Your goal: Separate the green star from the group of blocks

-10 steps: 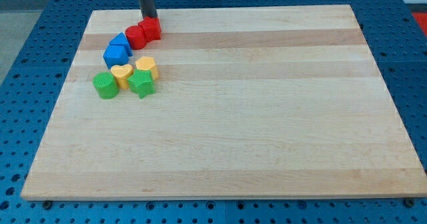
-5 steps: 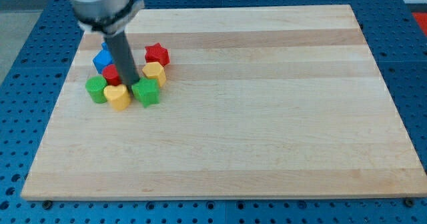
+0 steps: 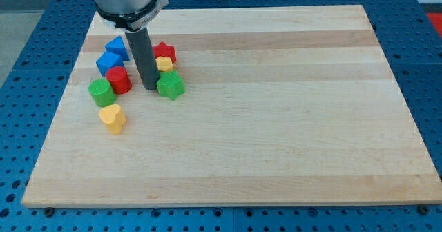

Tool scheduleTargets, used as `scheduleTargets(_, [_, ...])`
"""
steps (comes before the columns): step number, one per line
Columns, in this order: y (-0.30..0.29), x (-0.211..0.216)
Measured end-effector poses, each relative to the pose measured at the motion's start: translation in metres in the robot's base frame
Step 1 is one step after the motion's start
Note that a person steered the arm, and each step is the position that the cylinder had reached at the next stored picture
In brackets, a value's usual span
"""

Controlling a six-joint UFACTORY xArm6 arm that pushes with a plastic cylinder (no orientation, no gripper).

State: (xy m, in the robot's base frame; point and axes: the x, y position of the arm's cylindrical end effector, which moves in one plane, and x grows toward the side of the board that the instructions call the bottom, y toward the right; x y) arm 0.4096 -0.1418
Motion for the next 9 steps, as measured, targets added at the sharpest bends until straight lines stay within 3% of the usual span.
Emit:
scheduleTargets(1, [0.001, 0.065])
scheduleTargets(2, [0.008, 0.159])
scheduleTargets(3, [0.064, 0.151])
scheduleTargets(4, [0.154, 0.062])
scheduleTargets(5, [0.187, -0.038])
scheduleTargets(7, [0.111, -0.147])
scheduleTargets(8, [0.092, -0.176])
scheduleTargets(9, [0.063, -0.178])
